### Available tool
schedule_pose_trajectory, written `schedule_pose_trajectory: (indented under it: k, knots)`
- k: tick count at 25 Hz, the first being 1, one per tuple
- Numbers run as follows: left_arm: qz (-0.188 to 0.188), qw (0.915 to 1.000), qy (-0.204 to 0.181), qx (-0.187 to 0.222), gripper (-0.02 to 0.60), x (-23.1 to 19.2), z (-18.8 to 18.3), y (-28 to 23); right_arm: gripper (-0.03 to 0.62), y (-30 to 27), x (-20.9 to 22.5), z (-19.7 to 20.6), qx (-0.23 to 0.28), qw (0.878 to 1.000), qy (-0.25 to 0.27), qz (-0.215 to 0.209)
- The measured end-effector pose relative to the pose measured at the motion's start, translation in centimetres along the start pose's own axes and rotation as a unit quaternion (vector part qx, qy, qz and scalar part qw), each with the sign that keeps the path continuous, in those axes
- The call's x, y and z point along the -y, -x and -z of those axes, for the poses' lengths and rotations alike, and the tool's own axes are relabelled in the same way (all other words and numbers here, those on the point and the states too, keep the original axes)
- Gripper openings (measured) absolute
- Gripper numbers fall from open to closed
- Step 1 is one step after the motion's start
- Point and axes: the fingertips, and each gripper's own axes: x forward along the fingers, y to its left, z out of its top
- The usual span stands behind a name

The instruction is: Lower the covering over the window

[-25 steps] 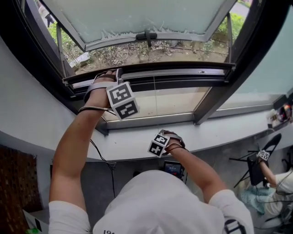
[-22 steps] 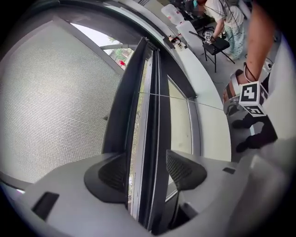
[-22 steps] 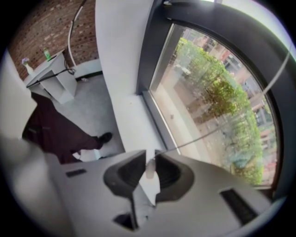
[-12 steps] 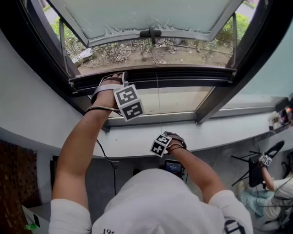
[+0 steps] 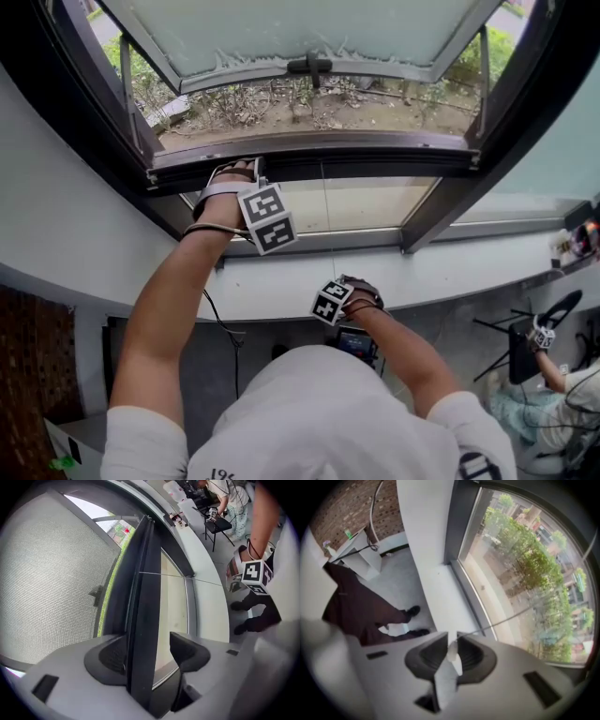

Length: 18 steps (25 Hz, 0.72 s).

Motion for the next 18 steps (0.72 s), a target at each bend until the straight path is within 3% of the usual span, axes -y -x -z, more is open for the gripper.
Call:
schedule_pose_trajectory:
  k: [6, 18]
  knots:
    - [0.001, 1.0000, -0.003, -0.004, 0.285, 0.3, 0.1, -0.4, 0.061, -0.8, 0.2, 0.0, -0.005, 1.000, -0.004, -0.005]
    - [0.001, 1.0000, -0.009, -0.002, 0.287, 0.5, 0.2, -0.2, 0.063, -0.6, -0.9, -0.6, -0.009, 0.998, 0.060, 0.007]
